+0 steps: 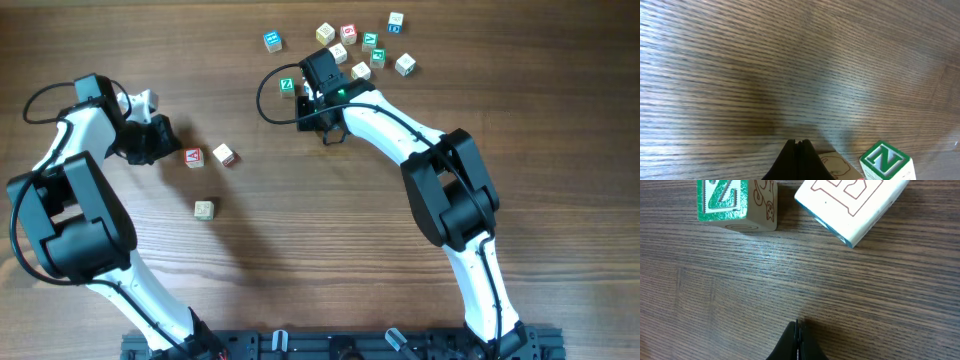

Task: Form a circle

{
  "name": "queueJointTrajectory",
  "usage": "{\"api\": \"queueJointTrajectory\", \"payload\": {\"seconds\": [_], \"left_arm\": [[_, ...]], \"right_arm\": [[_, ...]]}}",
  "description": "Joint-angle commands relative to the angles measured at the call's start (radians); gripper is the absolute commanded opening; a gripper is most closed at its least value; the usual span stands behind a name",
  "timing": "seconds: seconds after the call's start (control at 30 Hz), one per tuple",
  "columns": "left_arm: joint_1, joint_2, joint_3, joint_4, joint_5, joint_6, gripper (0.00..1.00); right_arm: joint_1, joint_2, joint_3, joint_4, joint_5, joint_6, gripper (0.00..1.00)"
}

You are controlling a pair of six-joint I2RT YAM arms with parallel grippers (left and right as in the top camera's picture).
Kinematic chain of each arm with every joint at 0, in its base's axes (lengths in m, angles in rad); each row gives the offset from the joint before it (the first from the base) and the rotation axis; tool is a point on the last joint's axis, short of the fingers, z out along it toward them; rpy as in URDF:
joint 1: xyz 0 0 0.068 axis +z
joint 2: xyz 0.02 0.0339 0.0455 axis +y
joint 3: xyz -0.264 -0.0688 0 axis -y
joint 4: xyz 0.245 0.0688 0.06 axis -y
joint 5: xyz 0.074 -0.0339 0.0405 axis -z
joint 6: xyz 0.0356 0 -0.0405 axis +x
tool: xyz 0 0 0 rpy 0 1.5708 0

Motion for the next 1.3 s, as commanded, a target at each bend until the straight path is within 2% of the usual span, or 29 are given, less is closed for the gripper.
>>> {"api": "queueJointTrajectory", "payload": {"seconds": [0.0,0.2,0.47,0.6,1.27], "left_arm": [[-0.009,0.006,-0.011,-0.024,-0.004,-0.006,0.04],[-0.023,0.006,-0.013,-0.079,-0.005,0.005,0.04],[-0.023,0.006,-0.013,-0.079,-0.003,0.005,0.04],[-0.023,0.006,-0.013,-0.079,0.048,0.005,0.04],[-0.023,0.006,-0.013,-0.095,0.052,0.002,0.04]], "right_arm": [[0.001,0.019,-0.018,-0.027,0.037,0.018,0.05],[0.001,0.019,-0.018,-0.027,0.037,0.018,0.05],[0.001,0.019,-0.018,-0.026,0.037,0.018,0.05],[0.001,0.019,-0.018,-0.026,0.037,0.018,0.05],[0.001,0.019,-0.018,-0.026,0.037,0.018,0.05]]}}
